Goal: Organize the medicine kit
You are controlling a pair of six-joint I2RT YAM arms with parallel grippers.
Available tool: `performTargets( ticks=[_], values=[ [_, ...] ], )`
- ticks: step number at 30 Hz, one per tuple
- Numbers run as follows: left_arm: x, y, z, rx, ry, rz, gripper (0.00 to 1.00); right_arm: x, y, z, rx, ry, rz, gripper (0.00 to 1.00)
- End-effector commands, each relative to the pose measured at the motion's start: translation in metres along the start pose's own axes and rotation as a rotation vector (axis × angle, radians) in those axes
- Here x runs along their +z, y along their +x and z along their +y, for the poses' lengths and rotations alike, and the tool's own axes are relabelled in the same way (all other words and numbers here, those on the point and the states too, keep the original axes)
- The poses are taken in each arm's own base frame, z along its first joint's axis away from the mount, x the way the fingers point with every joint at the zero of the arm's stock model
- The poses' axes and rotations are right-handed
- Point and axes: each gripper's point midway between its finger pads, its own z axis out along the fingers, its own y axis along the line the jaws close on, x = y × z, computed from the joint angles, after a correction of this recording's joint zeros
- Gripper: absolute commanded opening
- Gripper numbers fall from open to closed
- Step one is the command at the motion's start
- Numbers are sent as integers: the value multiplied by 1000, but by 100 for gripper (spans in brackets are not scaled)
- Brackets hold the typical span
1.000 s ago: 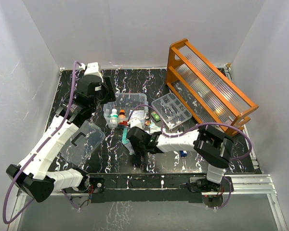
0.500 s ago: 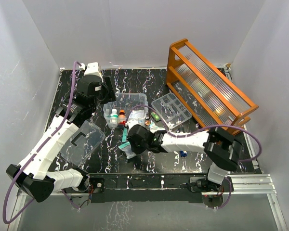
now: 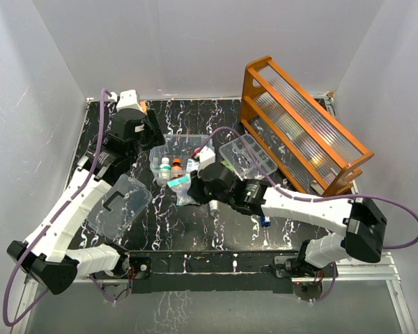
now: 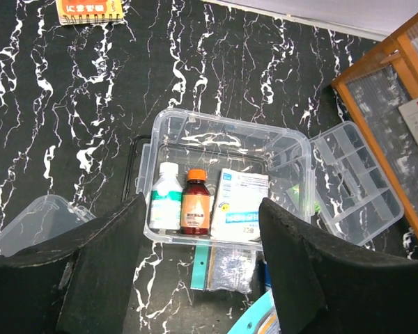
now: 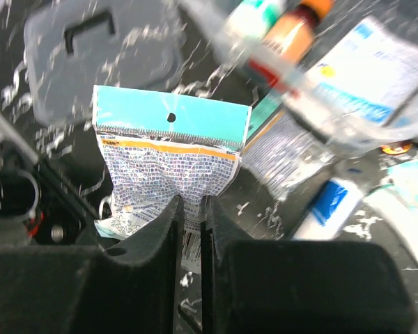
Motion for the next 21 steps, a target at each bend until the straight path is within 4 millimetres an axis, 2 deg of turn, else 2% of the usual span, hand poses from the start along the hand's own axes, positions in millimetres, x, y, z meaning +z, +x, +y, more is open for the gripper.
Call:
performTargets(
  ticks=[1, 6, 10, 11, 16, 21],
  values=[
    [-19, -17, -8, -76, 73, -42, 66, -28, -80, -29, 156, 169, -277, 5],
    [-17, 12, -52, -134, 284, 116, 73, -35, -103, -68, 266, 325, -377, 5],
    [-27, 37, -101, -198, 557, 253, 76, -40, -109, -84, 327, 357, -405, 5],
    [-27, 43, -107, -213, 595, 279, 76, -41, -110, -87, 341, 360, -410, 5],
    [-18, 70, -126, -263, 684, 387, 69, -49, -117, -90, 380, 331, -439, 6],
    [-10, 81, -135, -273, 729, 438, 58, -46, -117, -85, 379, 289, -424, 6]
  ],
)
